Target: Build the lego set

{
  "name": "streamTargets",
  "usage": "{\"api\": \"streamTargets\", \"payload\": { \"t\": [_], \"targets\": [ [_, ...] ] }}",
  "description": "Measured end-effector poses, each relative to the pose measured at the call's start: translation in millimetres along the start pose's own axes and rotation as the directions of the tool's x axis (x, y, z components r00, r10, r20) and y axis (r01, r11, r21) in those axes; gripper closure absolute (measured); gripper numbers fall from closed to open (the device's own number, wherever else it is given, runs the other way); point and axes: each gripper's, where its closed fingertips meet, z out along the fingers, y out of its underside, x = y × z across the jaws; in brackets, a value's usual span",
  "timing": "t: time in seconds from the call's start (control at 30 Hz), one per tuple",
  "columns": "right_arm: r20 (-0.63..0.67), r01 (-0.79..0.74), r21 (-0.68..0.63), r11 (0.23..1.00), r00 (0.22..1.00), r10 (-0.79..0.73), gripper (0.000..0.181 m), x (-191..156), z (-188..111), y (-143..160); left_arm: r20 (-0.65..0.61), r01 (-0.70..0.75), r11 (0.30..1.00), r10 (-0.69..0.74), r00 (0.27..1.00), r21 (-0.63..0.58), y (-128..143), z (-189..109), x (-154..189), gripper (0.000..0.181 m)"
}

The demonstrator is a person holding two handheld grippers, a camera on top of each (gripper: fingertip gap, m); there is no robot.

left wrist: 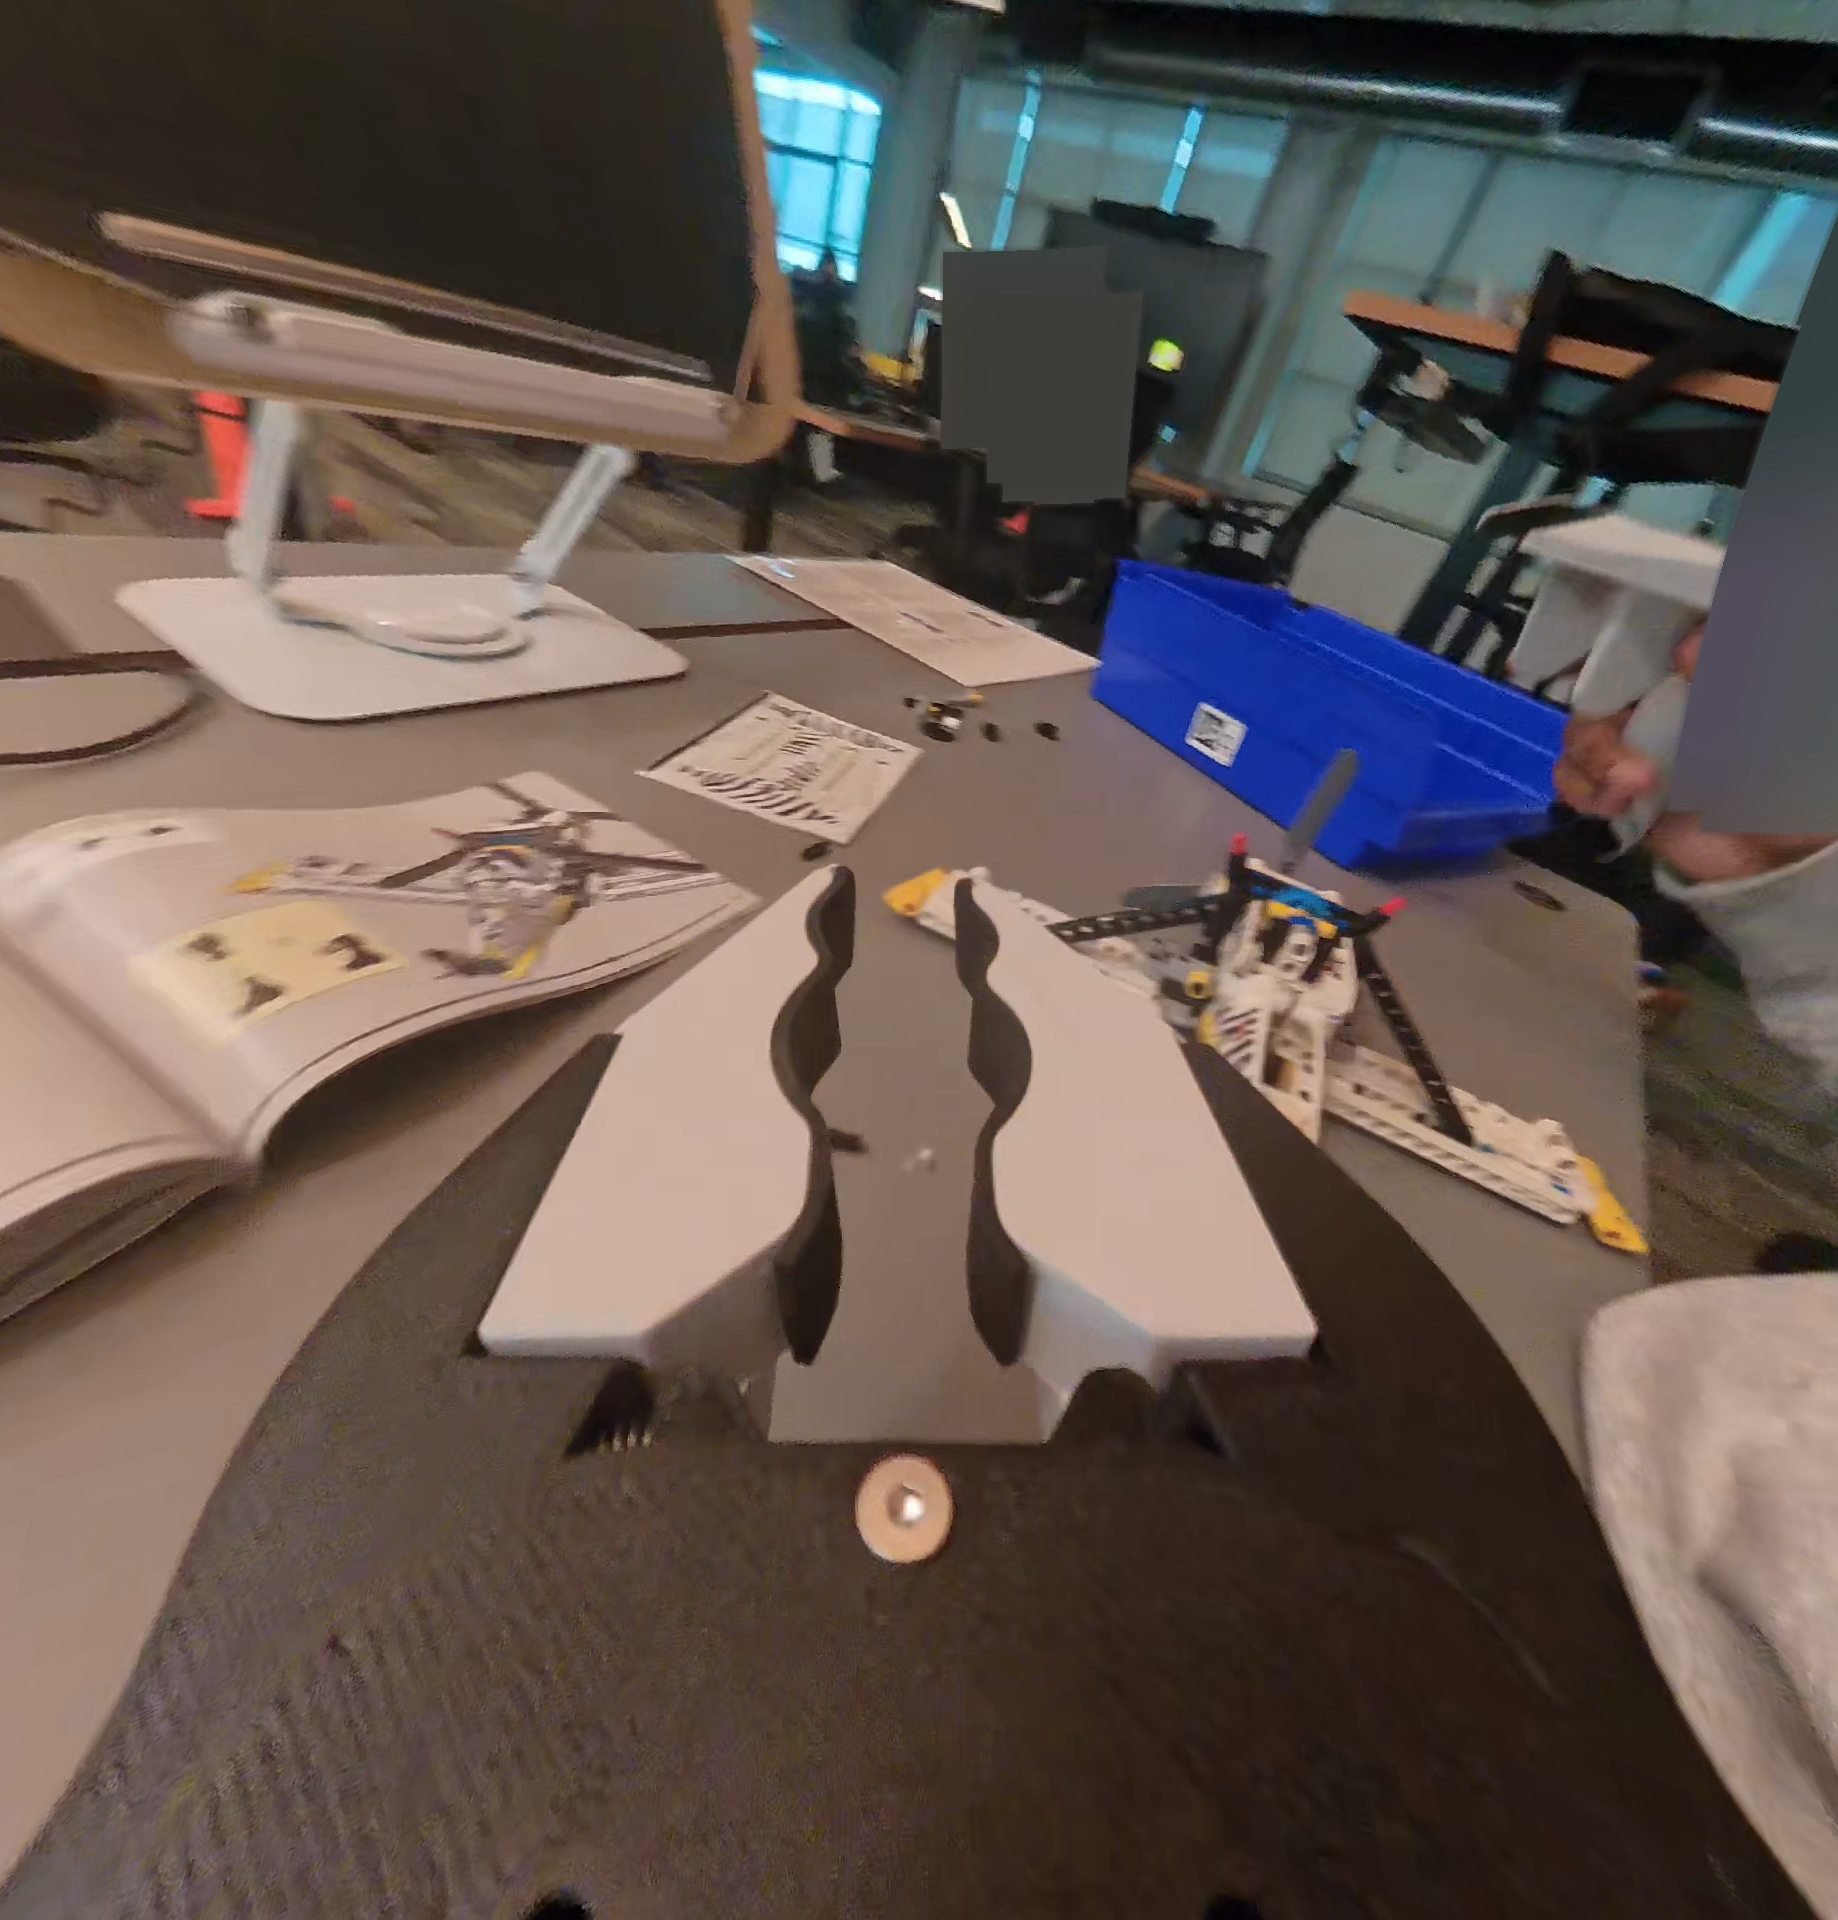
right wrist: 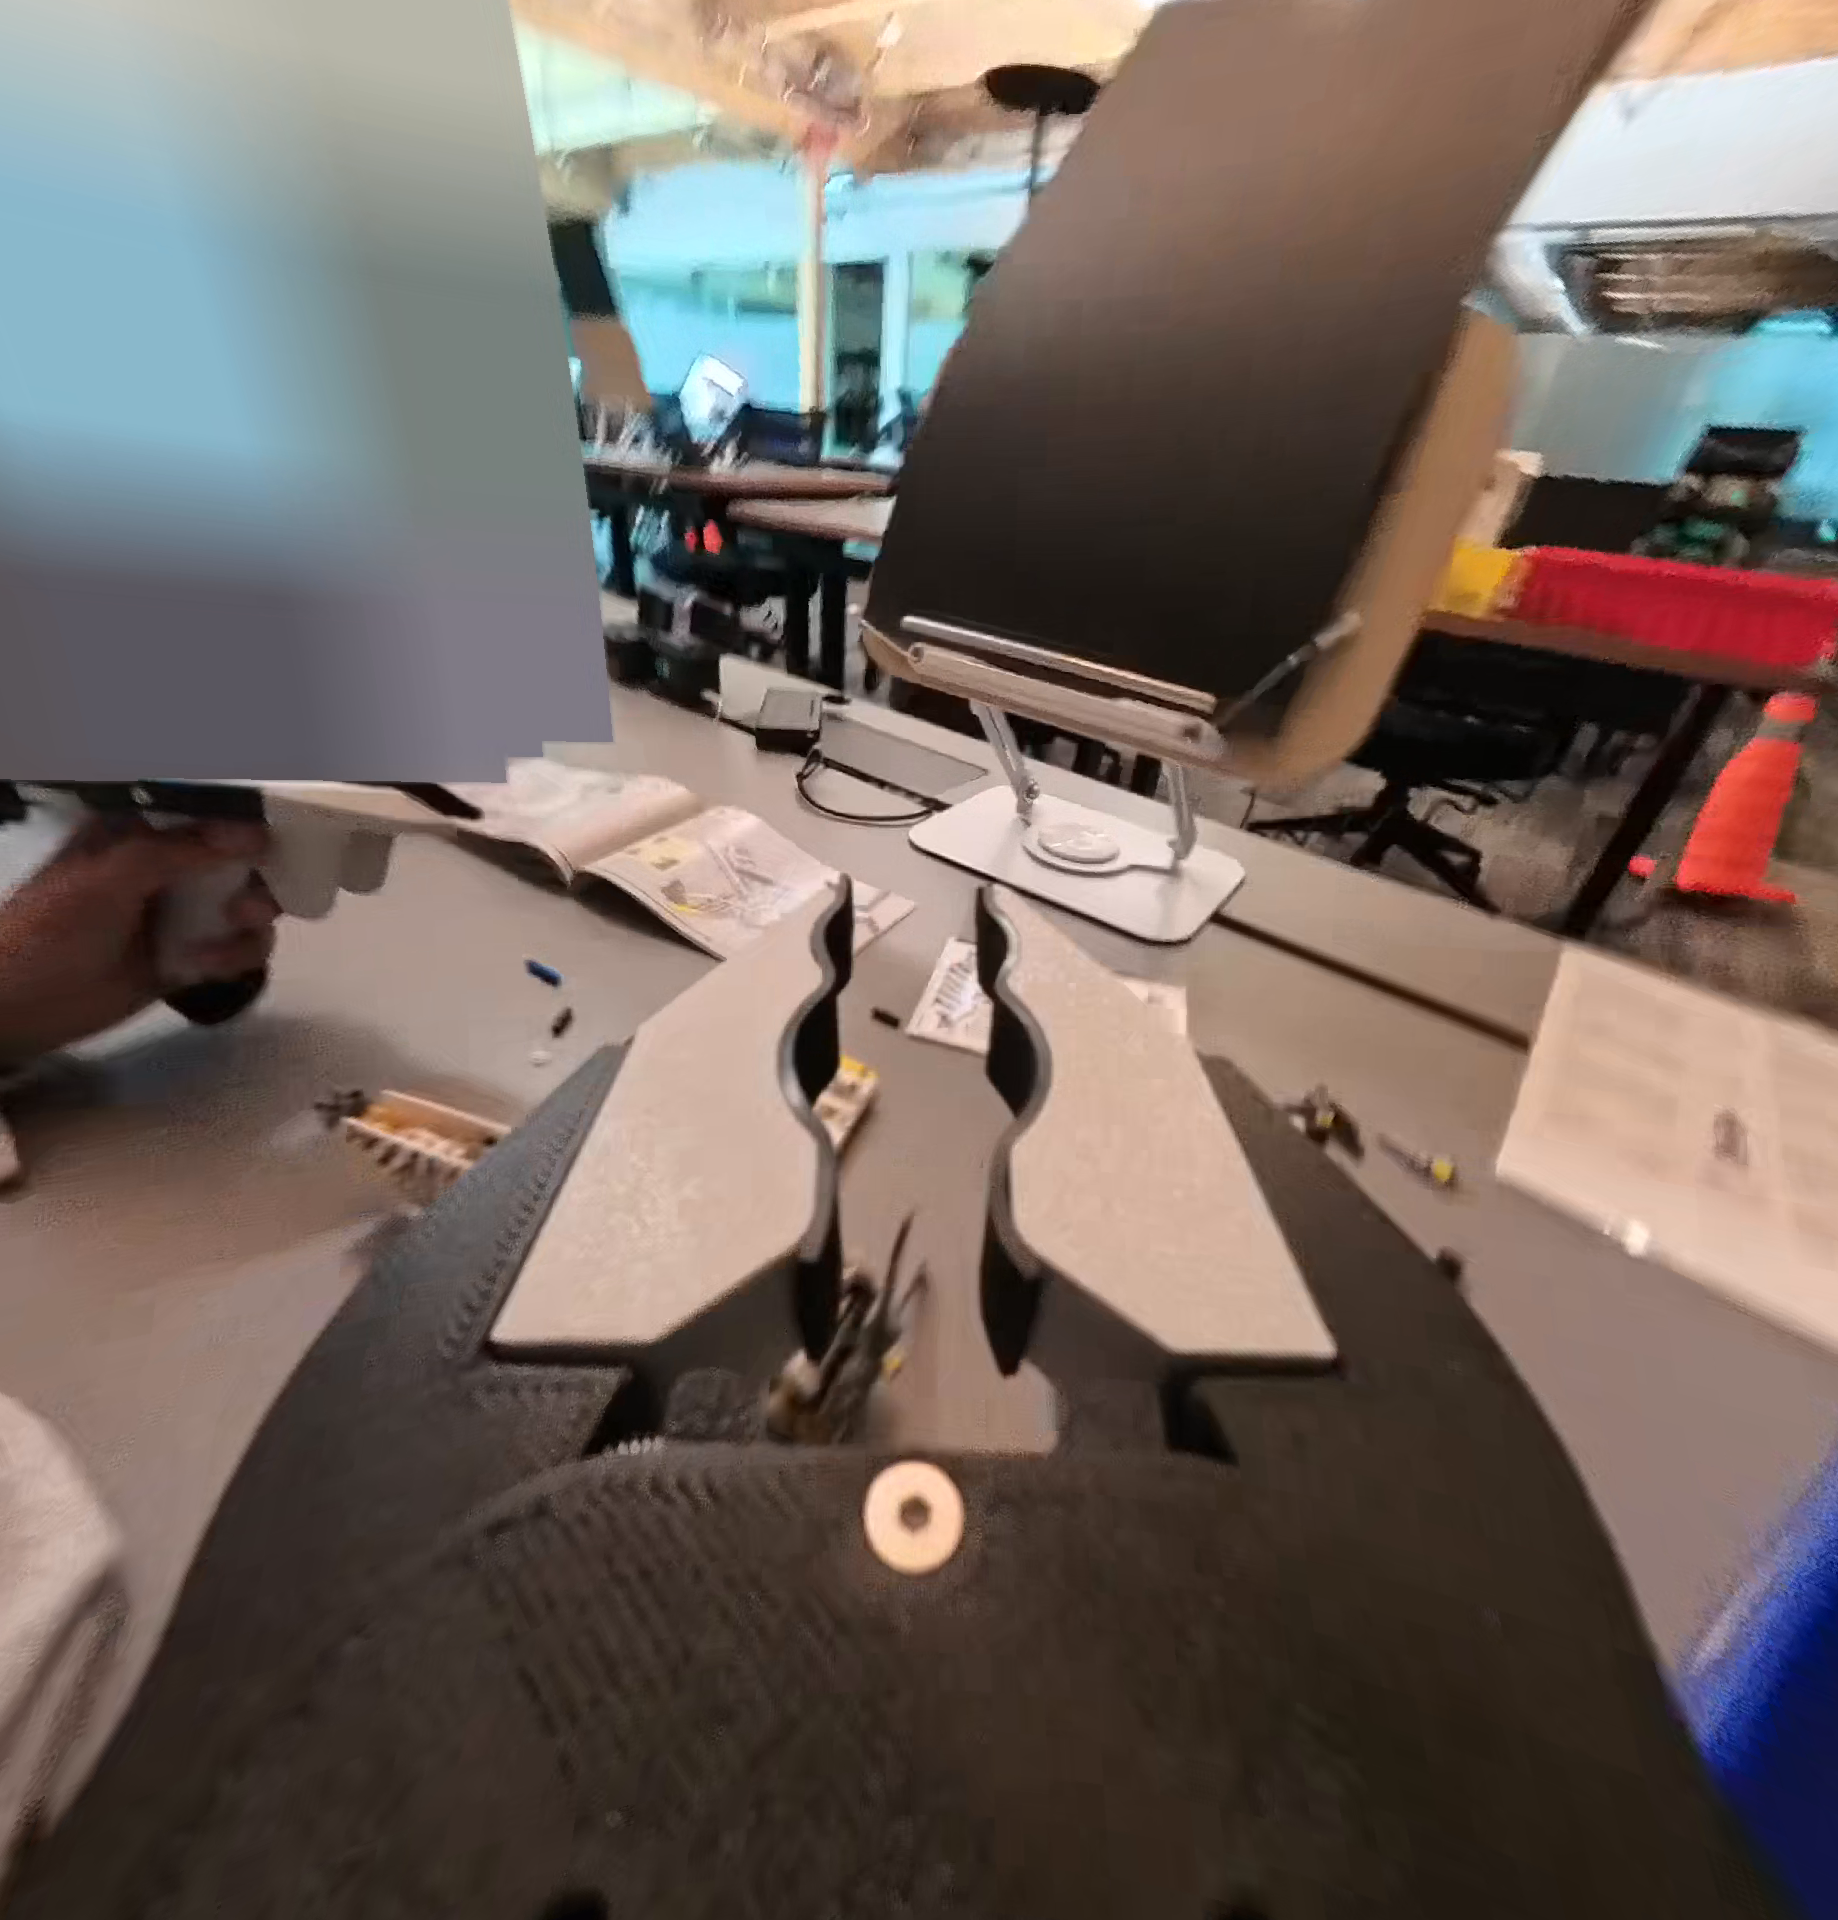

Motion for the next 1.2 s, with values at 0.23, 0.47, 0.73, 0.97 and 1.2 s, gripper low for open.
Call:
{"api": "streamTargets", "payload": {
  "t": [0.23,0.47,0.73,0.97,1.2],
  "targets": [
    [0.607,0.376,-0.205,0.904,0.773,-0.184,0.152,-23,122,30,-0.117,0.200,0.978,-0.193,0.974,0.057,-5,-11,-4,0.159],
    [0.820,0.563,-0.381,0.733,0.572,-0.013,0.162,-19,193,138,-0.152,0.302,0.951,-0.289,0.945,0.071,-5,-16,-11,0.153],
    [0.859,0.658,-0.393,0.642,0.512,0.002,0.173,-22,204,192,-0.177,0.344,0.938,-0.331,0.927,0.045,-3,-10,-11,0.149],
    [0.767,0.572,-0.432,0.697,0.639,-0.049,0.178,12,200,151,-0.178,0.362,0.931,-0.348,0.920,0.051,-2,-11,-13,0.149],
    [0.391,0.432,-0.851,0.297,0.901,-0.189,0.178,193,124,175,-0.198,0.369,0.929,-0.357,0.913,0.025,0,-7,-8,0.147]
  ]
}}
